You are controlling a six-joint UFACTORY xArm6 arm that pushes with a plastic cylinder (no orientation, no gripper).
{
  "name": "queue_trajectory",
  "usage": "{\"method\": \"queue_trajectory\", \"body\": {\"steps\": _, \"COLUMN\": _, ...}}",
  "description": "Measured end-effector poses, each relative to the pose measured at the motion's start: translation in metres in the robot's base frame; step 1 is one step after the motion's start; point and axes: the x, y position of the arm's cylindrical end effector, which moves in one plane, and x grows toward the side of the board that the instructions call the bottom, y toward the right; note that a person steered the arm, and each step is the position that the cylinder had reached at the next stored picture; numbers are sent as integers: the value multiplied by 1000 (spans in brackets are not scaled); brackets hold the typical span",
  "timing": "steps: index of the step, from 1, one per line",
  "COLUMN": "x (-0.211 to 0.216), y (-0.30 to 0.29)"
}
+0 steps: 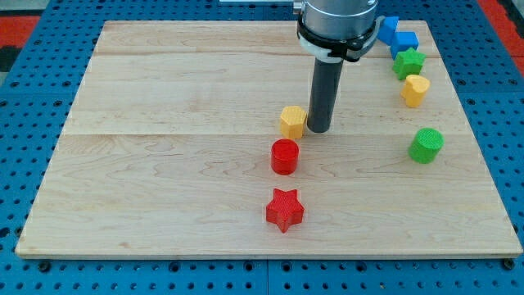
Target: Move the yellow blocks to the left side of the board
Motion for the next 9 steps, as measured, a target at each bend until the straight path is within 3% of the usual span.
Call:
{"method": "queue_trajectory", "body": {"steps": 1, "x": -2, "y": 85}}
{"method": "queue_trajectory", "body": {"steps": 2, "x": -30, "y": 172}}
{"method": "queue_trajectory", "body": {"steps": 3, "x": -36, "y": 200}}
{"method": "queue_trajectory", "body": {"steps": 5, "x": -85, "y": 46}}
{"method": "queue_trajectory", "body": {"steps": 7, "x": -131, "y": 32}}
{"method": "queue_trajectory", "body": {"steps": 8, "x": -130, "y": -51}}
{"method": "queue_trajectory", "body": {"steps": 9, "x": -103, "y": -66}}
